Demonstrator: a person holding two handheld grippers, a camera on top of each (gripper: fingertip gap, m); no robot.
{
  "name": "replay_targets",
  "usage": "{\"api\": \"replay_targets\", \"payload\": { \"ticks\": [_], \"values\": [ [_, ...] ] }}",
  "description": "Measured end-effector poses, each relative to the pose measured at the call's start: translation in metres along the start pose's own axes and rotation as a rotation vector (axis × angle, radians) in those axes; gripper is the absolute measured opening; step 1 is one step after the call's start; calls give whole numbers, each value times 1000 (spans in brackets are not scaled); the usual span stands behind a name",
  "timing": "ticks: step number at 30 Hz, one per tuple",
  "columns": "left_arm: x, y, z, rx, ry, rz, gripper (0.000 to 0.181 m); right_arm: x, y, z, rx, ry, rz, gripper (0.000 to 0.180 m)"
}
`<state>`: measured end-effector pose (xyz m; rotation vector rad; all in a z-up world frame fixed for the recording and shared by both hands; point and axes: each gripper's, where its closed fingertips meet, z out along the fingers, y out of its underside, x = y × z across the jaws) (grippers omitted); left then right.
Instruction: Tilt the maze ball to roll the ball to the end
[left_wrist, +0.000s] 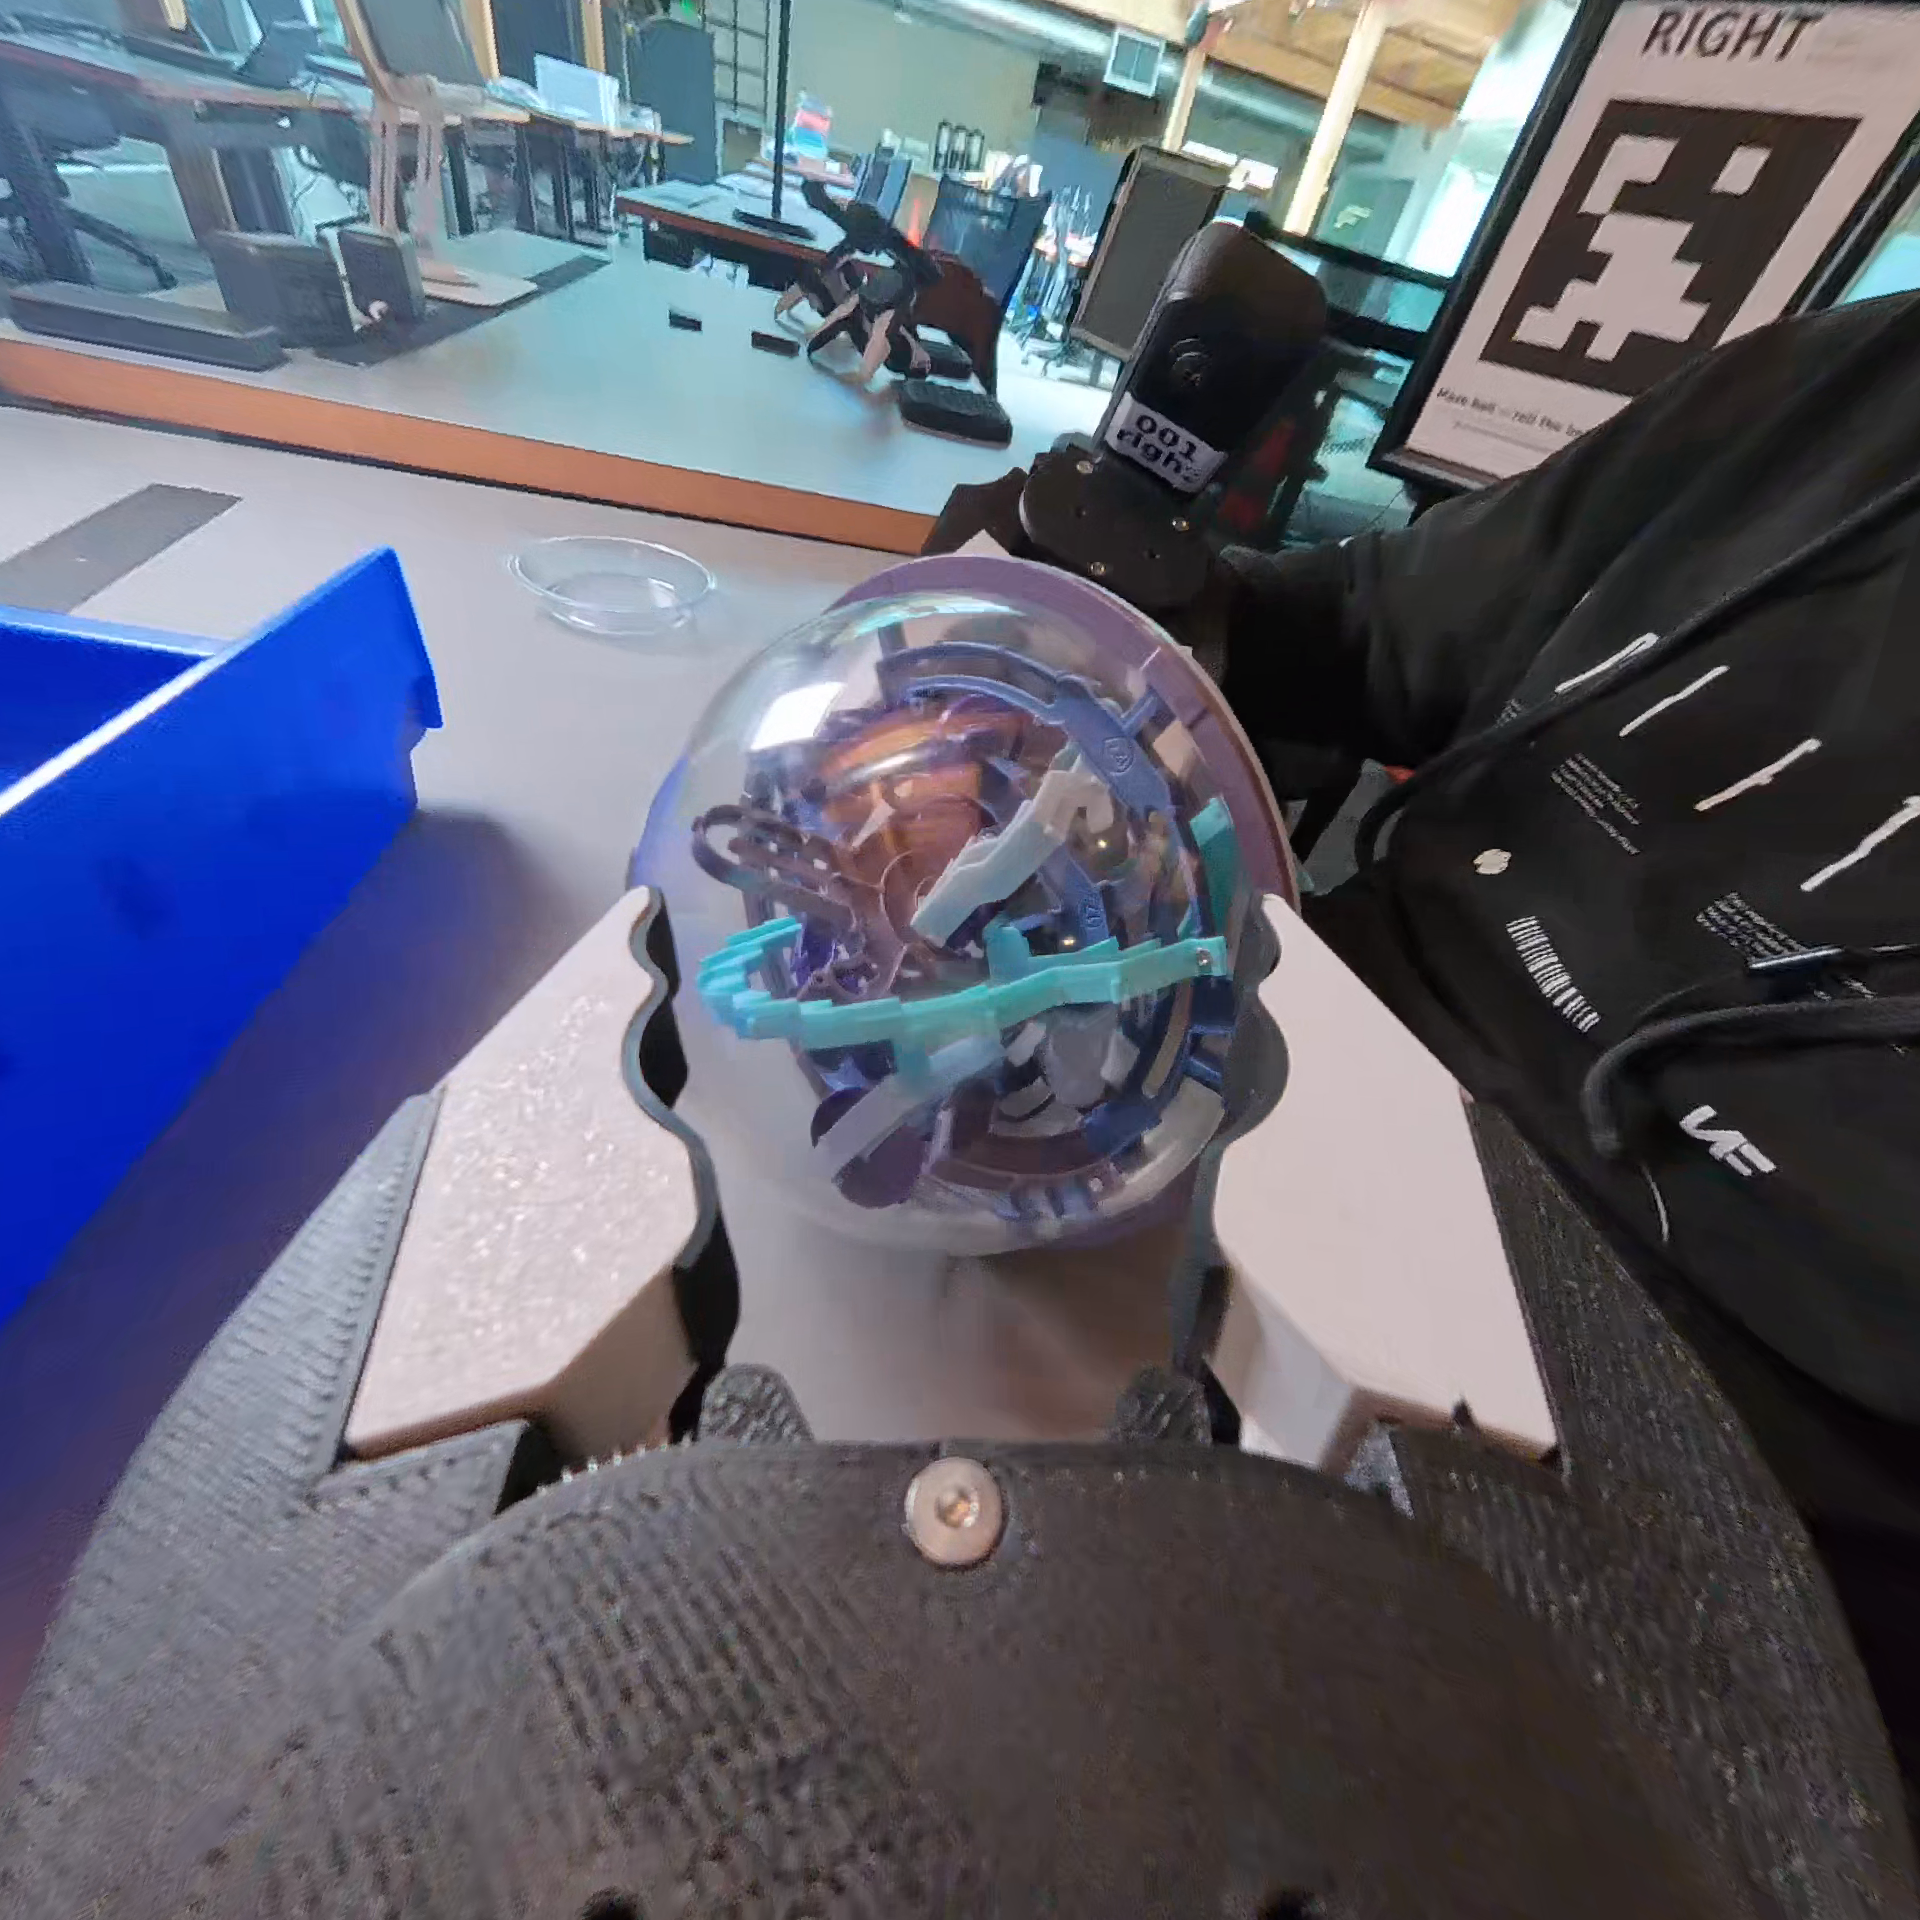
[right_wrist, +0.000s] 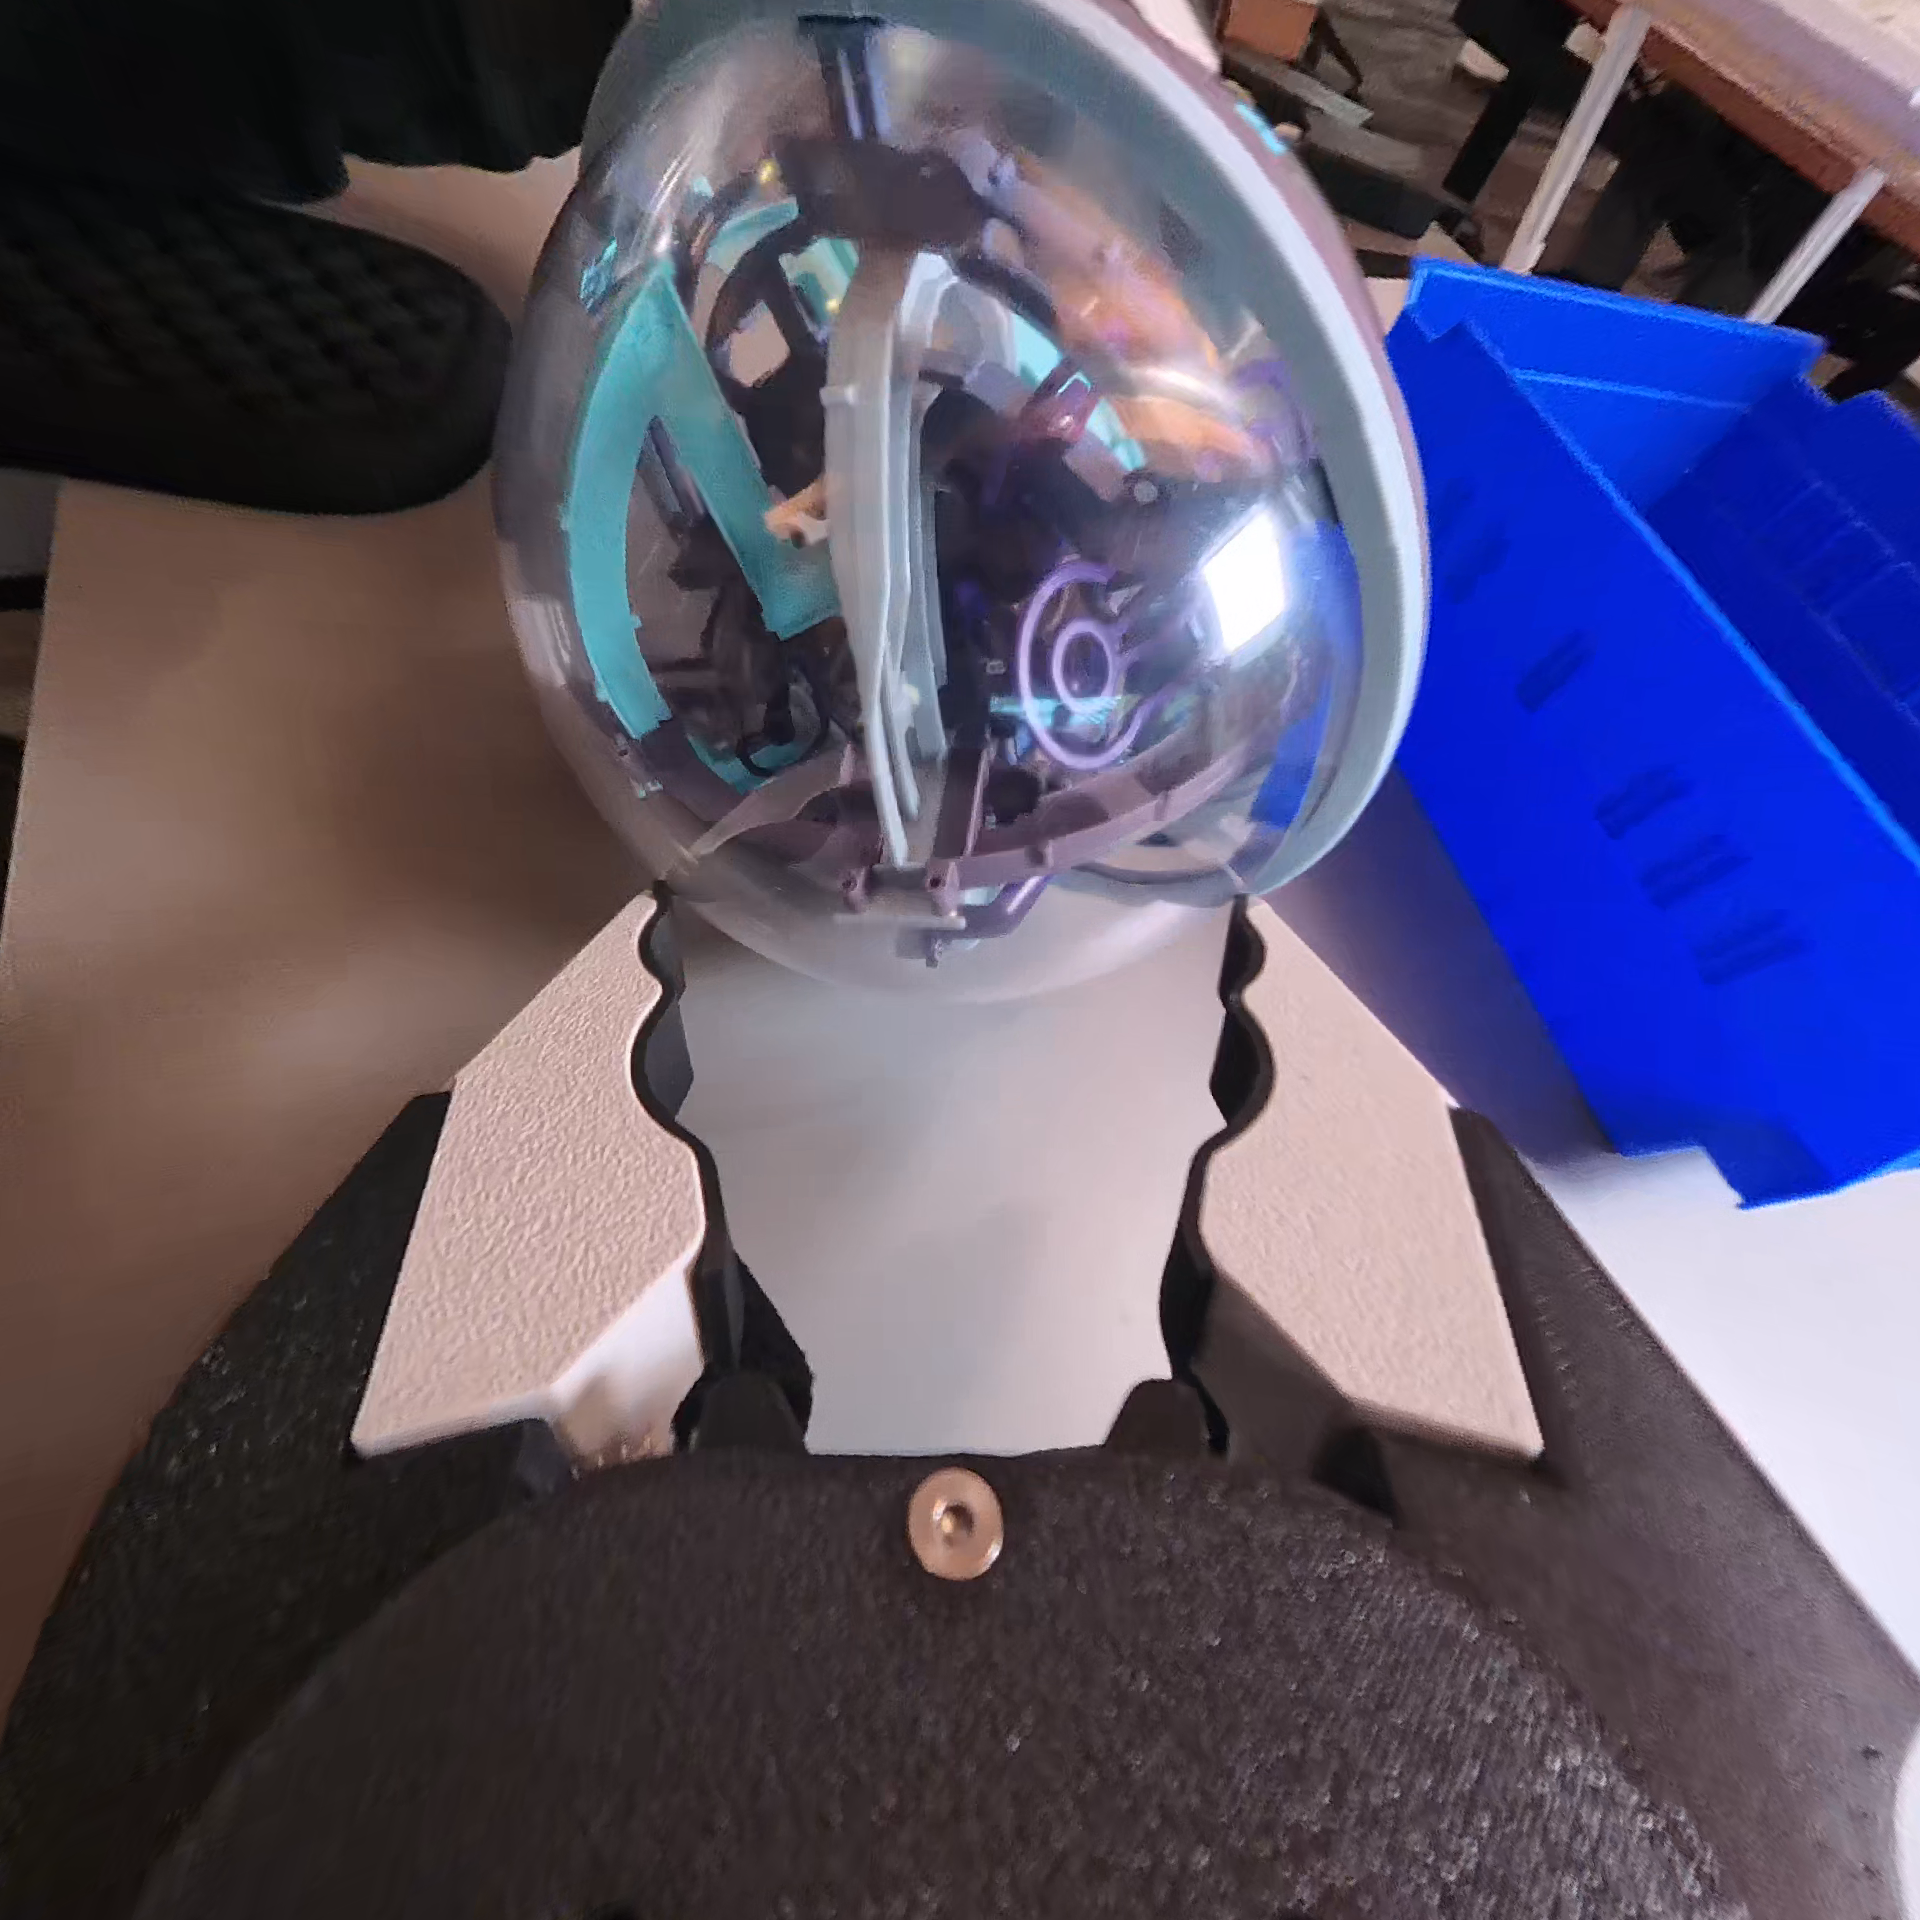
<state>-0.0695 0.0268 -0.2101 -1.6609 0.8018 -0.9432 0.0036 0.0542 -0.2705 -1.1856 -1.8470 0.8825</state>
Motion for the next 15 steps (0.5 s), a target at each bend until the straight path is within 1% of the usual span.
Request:
{"api": "replay_targets", "payload": {
  "ticks": [7, 11, 15],
  "values": [
    [4, -1, 10, -47, -44, 20, 109, -2, 5, 1, 13, -63, 33, 104],
    [1, -3, 14, -66, -64, -24, 108, 1, 7, -2, 25, -94, 59, 104],
    [-4, -5, 15, -32, -70, -95, 108, 4, 4, -8, 50, -113, 81, 102]
  ]
}}
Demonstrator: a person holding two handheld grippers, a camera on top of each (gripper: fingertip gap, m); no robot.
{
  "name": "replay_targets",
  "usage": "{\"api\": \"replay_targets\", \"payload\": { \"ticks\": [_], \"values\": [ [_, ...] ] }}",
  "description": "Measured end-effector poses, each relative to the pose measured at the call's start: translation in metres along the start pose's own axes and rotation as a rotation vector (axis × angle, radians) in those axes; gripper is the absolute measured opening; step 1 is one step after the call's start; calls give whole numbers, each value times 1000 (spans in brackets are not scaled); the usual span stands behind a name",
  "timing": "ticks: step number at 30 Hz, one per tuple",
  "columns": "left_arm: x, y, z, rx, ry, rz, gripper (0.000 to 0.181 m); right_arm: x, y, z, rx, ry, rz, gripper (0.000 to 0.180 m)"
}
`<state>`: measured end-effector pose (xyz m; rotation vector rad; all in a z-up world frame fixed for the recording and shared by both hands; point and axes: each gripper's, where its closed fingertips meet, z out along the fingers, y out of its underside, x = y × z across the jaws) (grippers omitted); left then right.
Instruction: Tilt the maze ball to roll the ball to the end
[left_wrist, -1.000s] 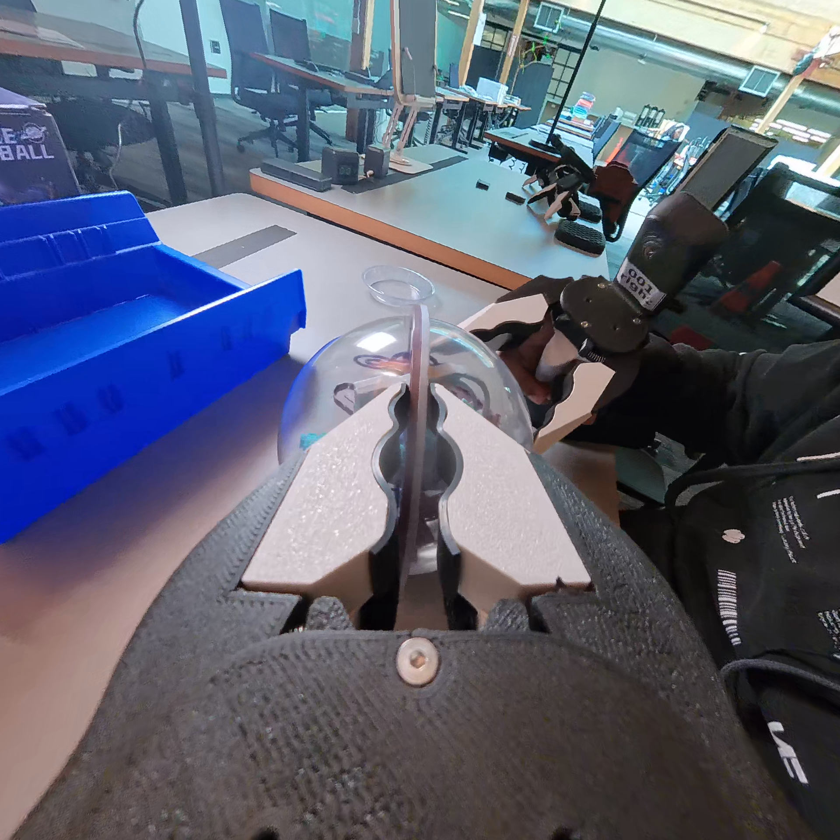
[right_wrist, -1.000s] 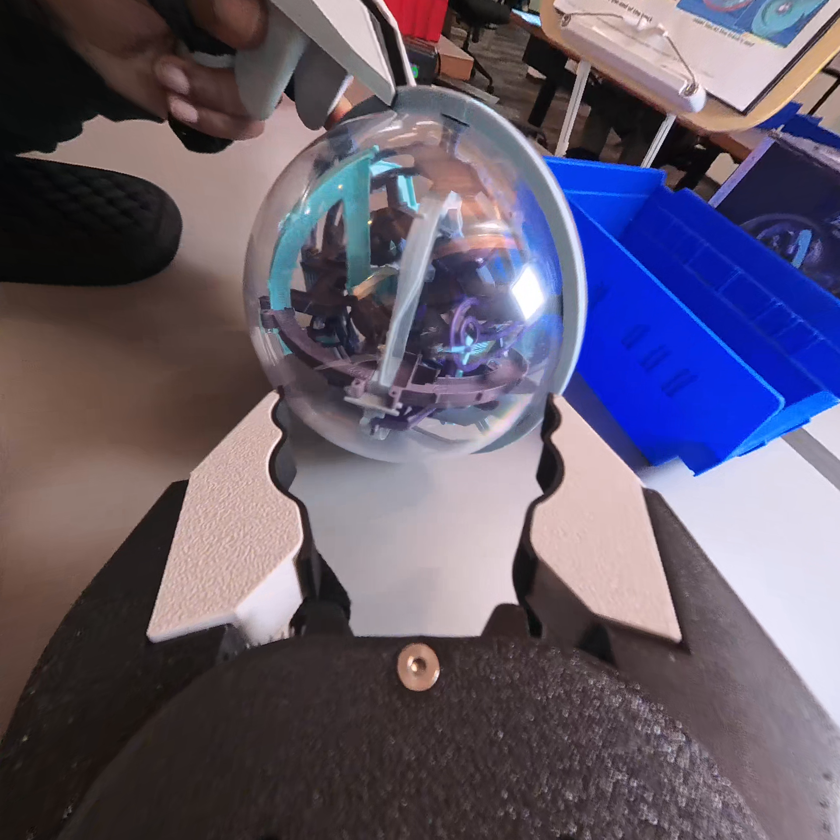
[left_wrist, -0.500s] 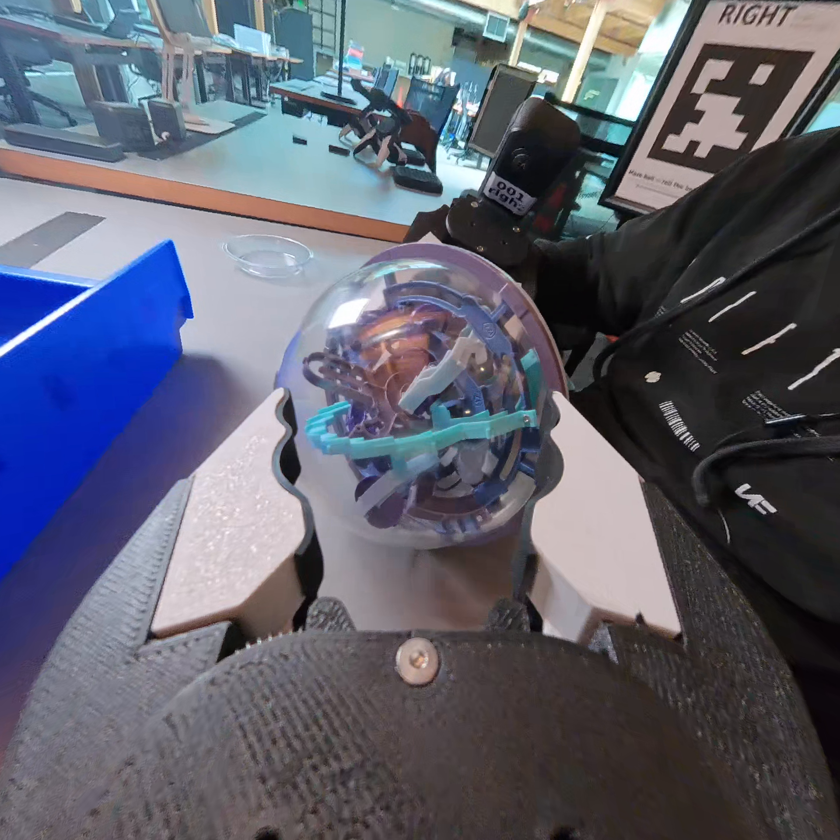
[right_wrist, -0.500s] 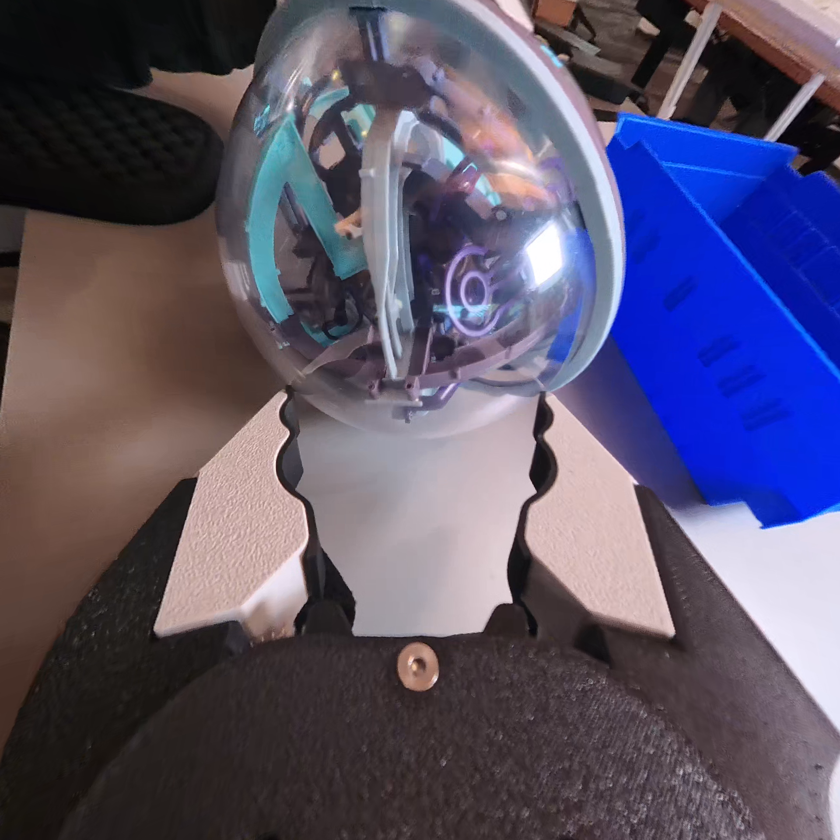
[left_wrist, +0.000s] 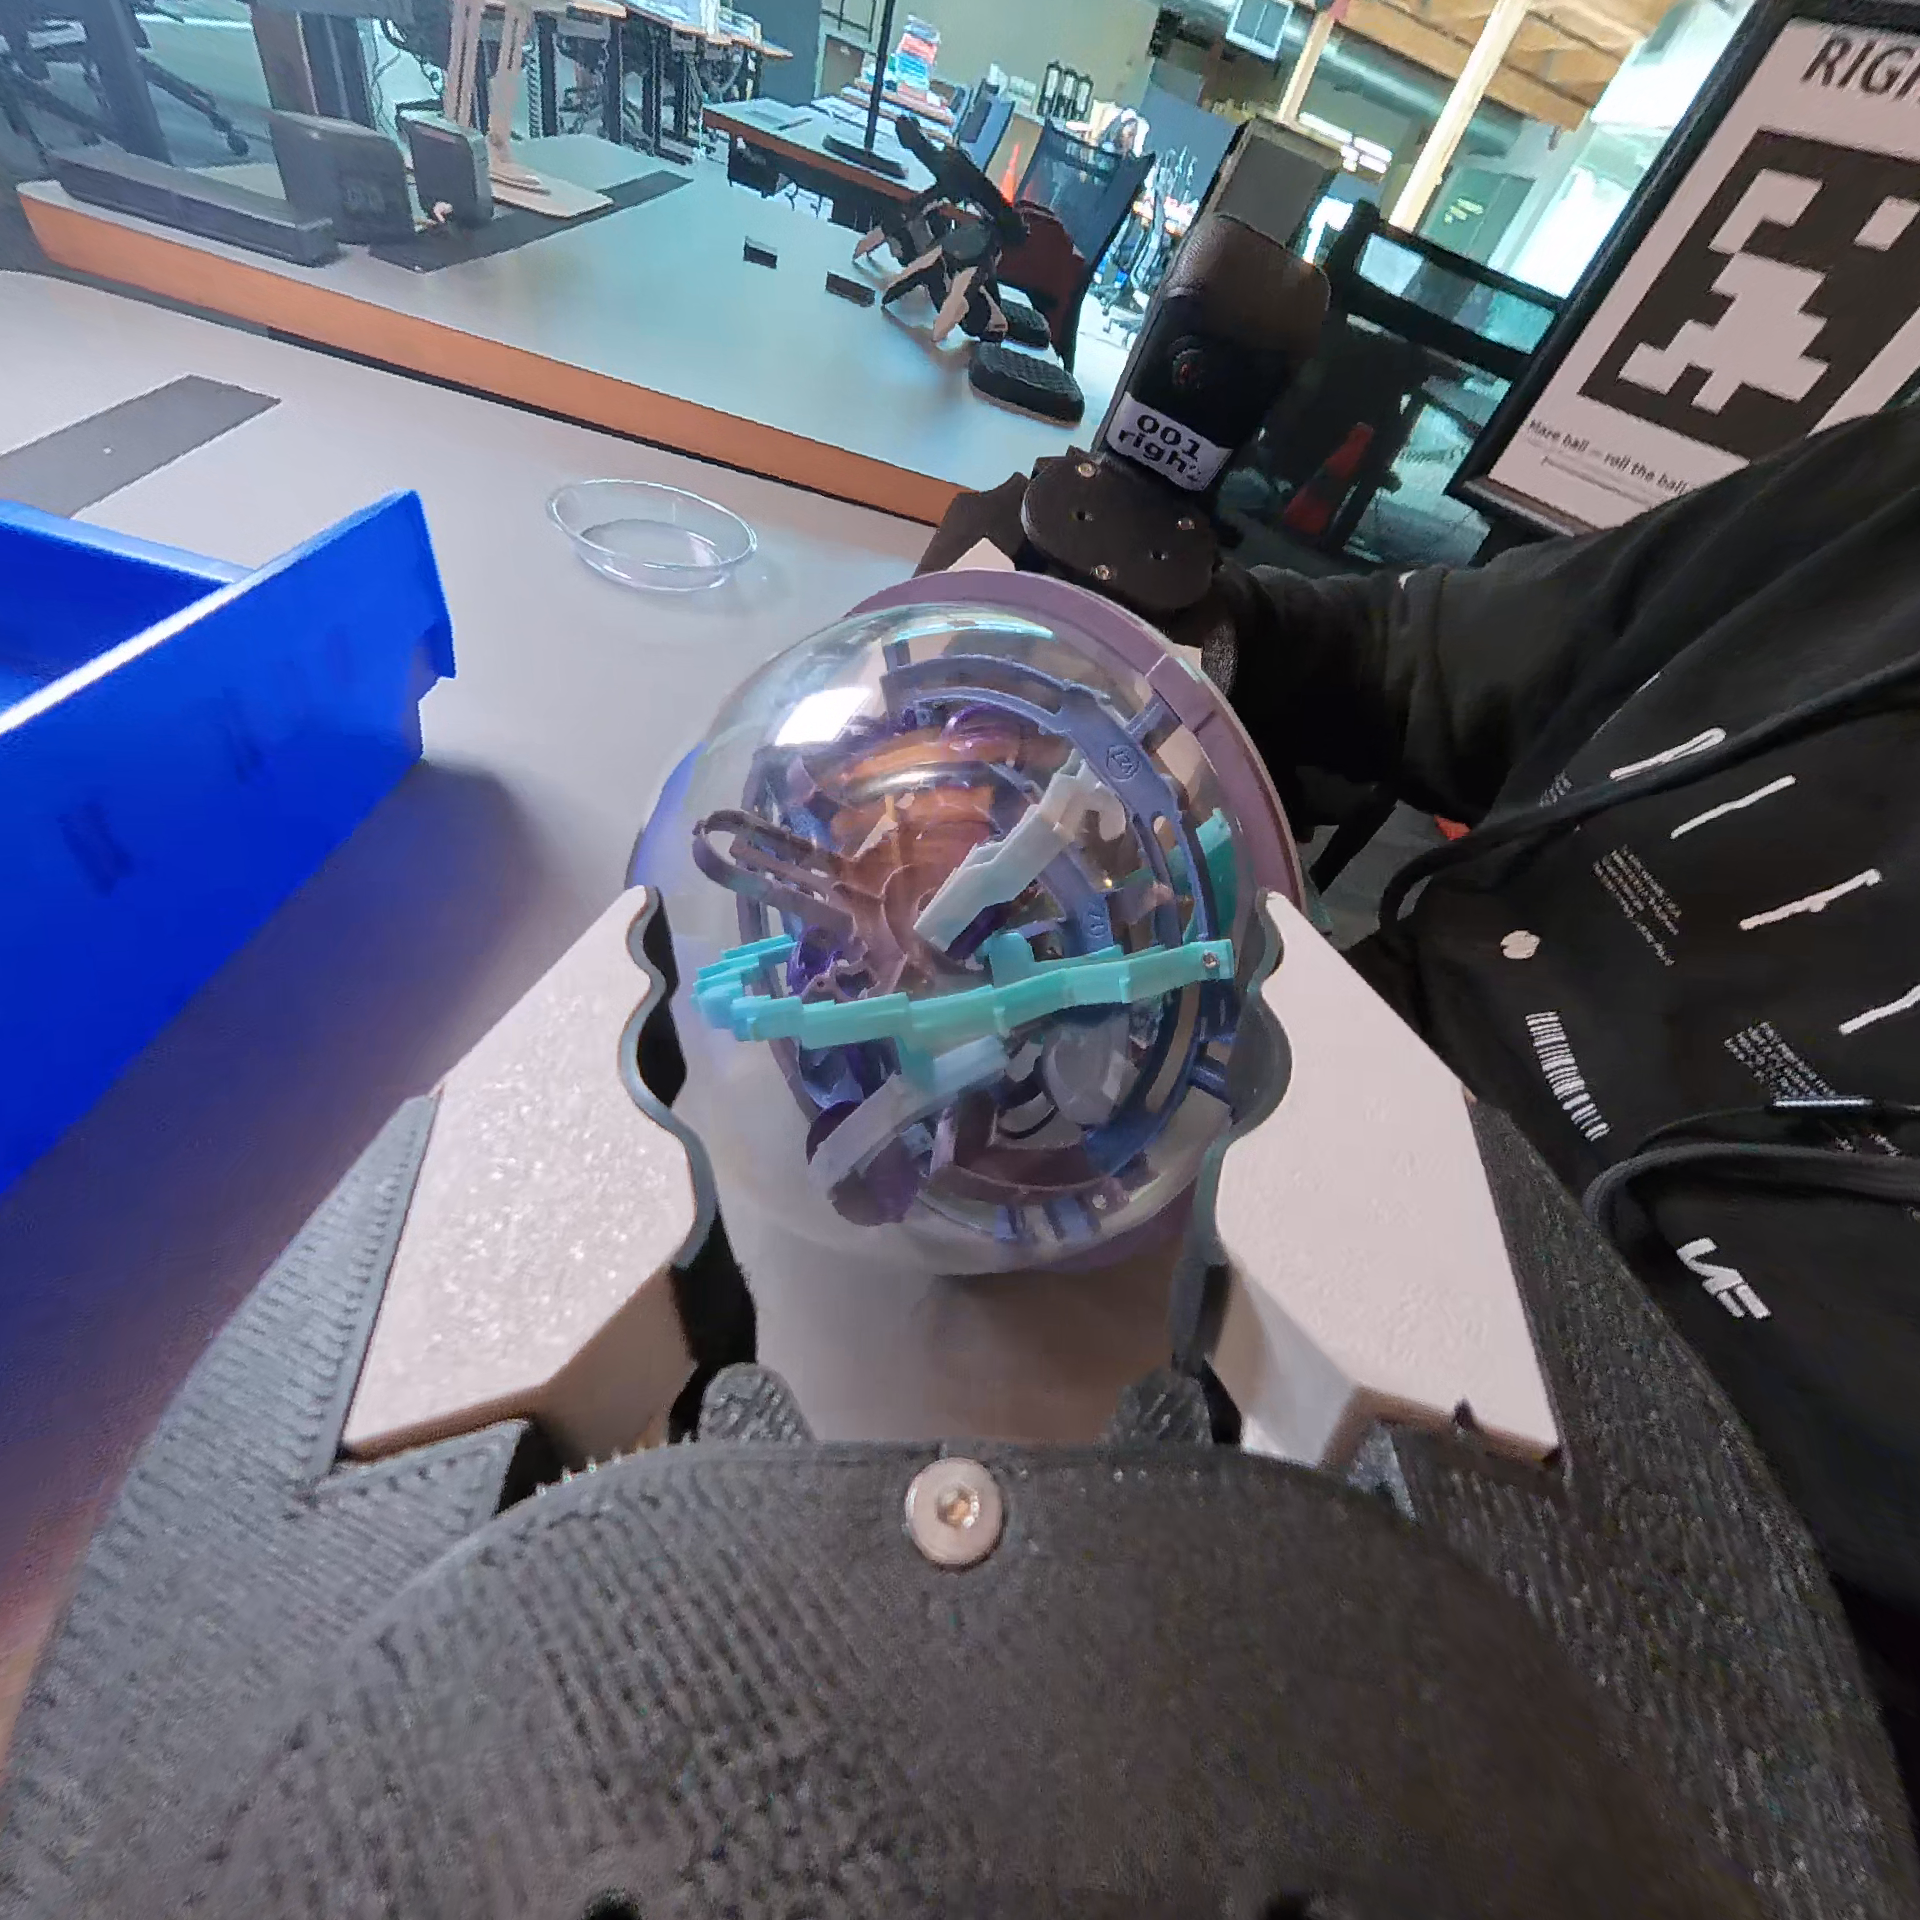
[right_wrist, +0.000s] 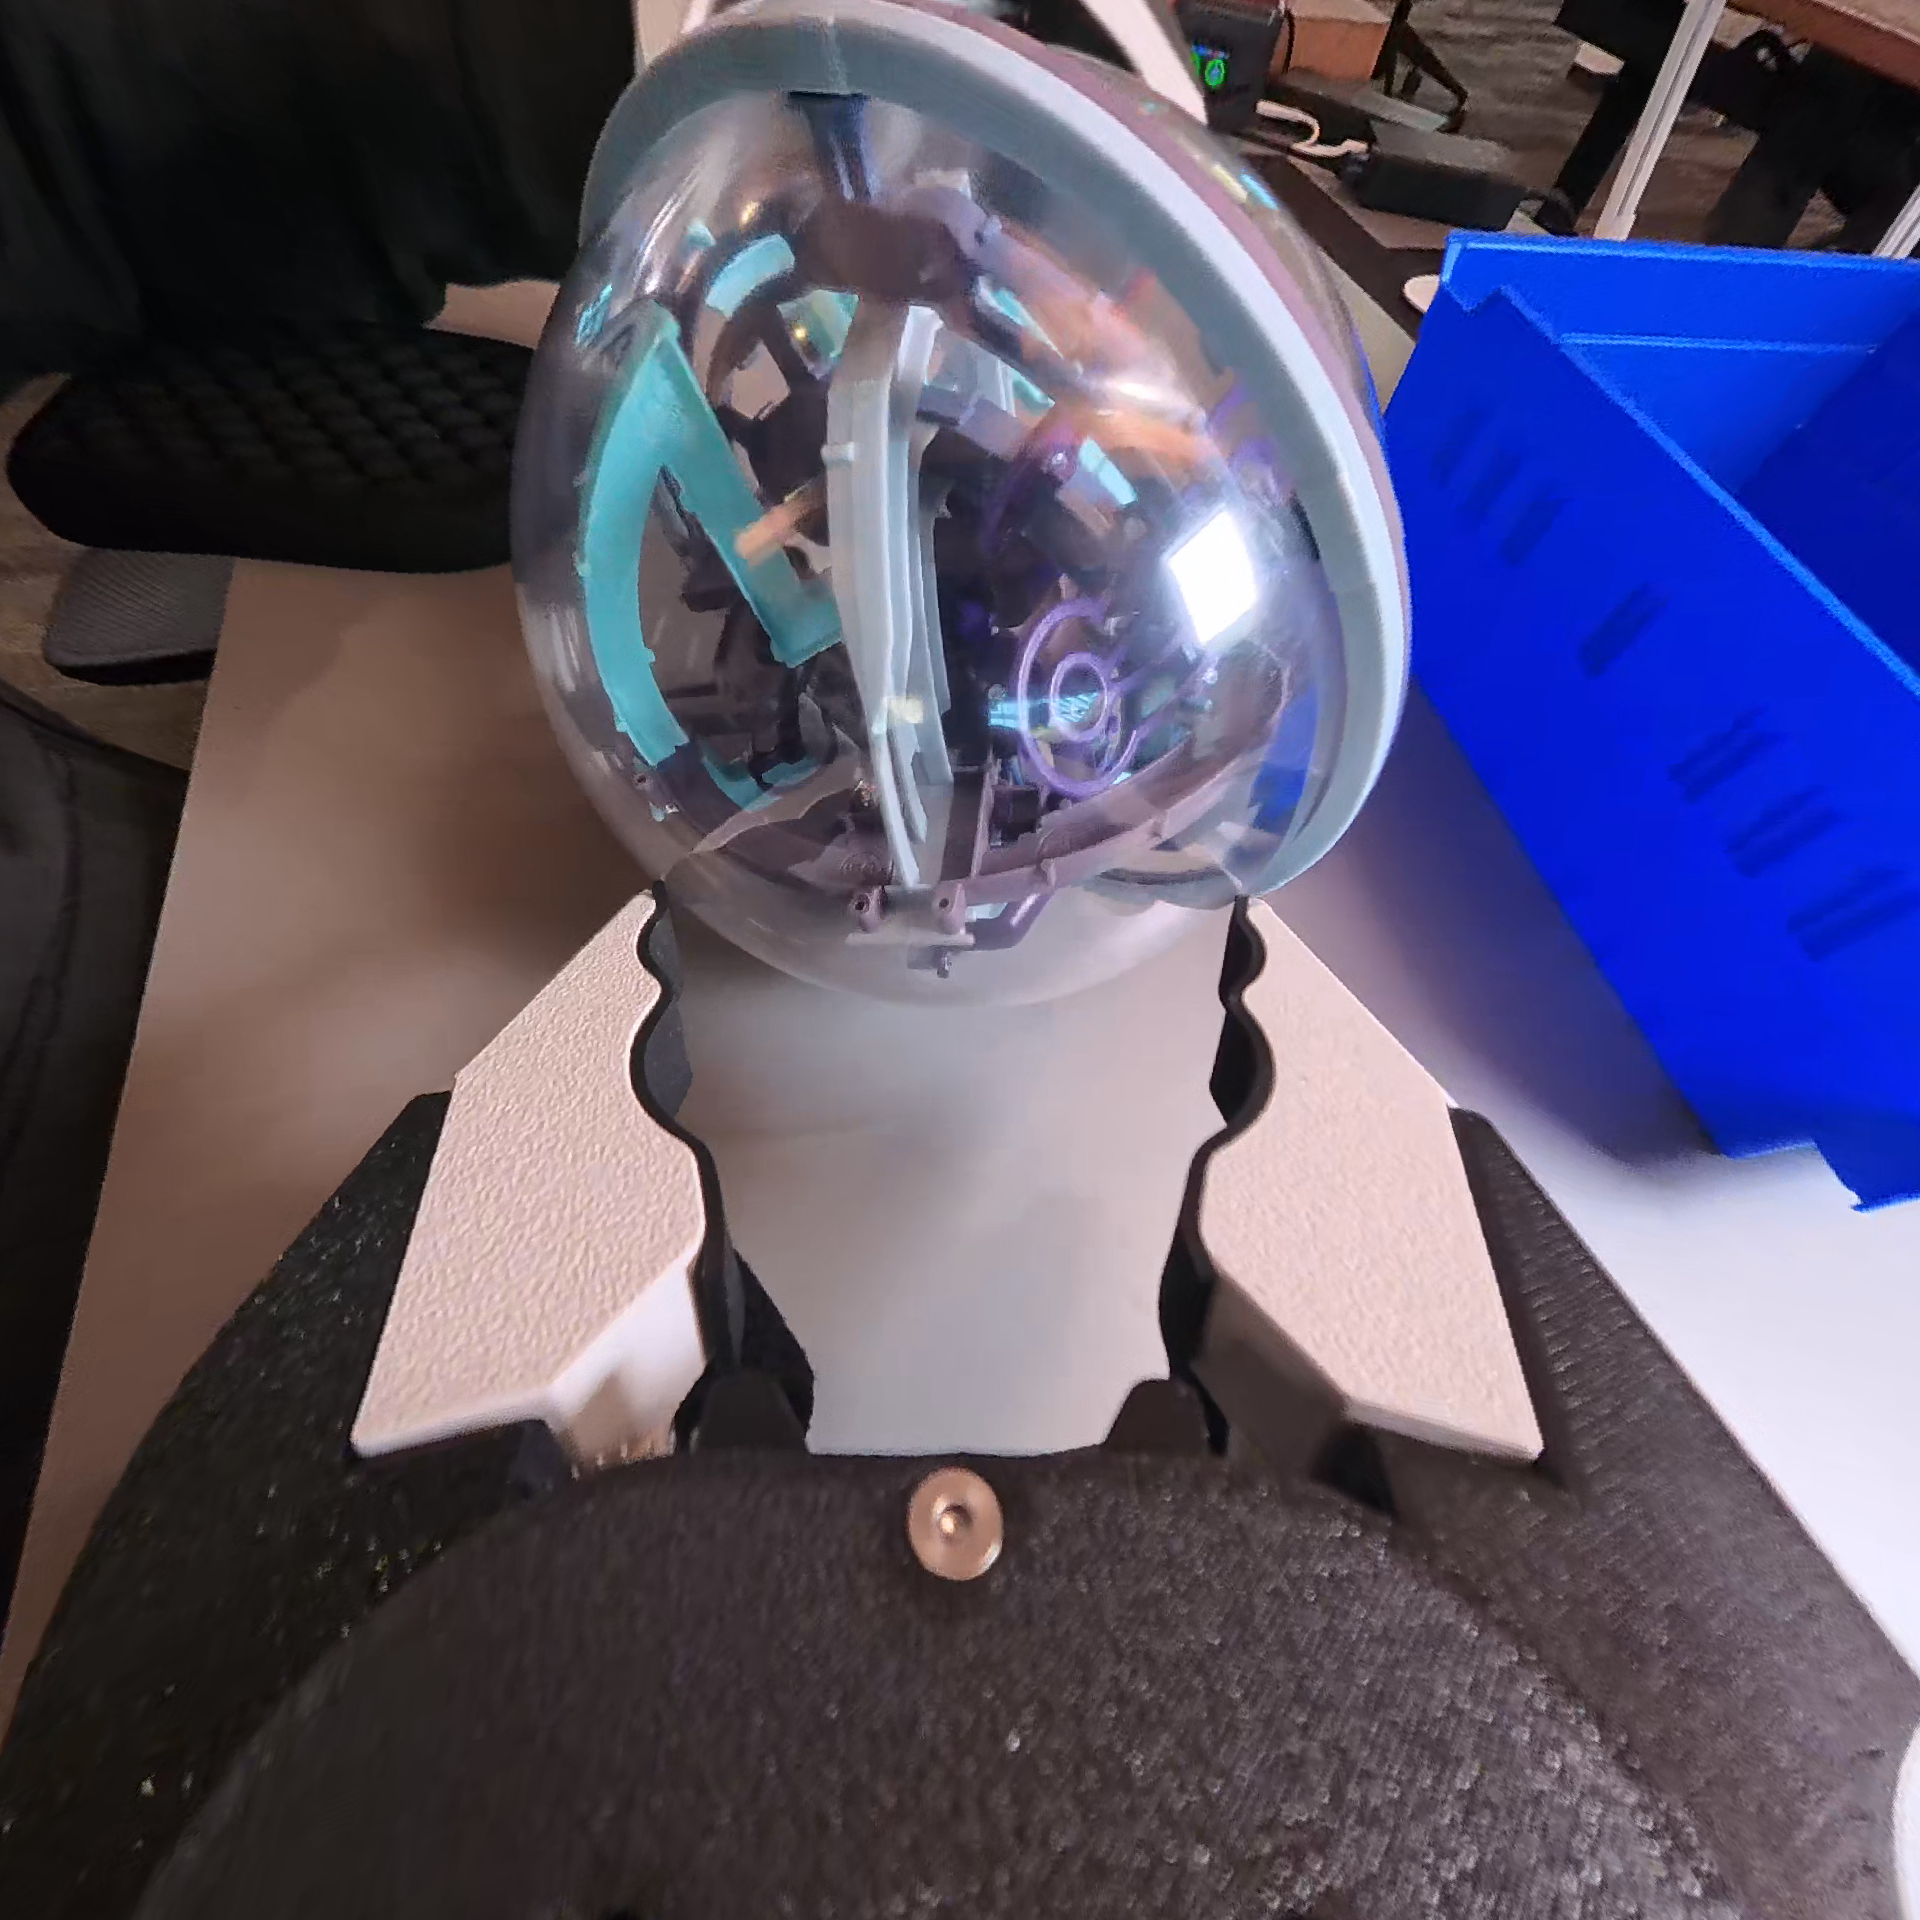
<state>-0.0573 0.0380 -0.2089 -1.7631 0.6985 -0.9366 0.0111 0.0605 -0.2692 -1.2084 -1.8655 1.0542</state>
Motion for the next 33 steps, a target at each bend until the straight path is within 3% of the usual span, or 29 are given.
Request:
{"api": "replay_targets", "payload": {
  "ticks": [11, 24, 33],
  "values": [
    [-14, 2, -6, 113, 6, -169, 107, 7, -15, -13, 92, 18, 33, 92],
    [-17, 1, -7, 158, -10, -196, 107, 9, -16, -13, 111, 42, 28, 91],
    [-27, 0, -10, 224, -73, -323, 107, 8, -29, -21, 134, 156, -55, 97]
  ]
}}
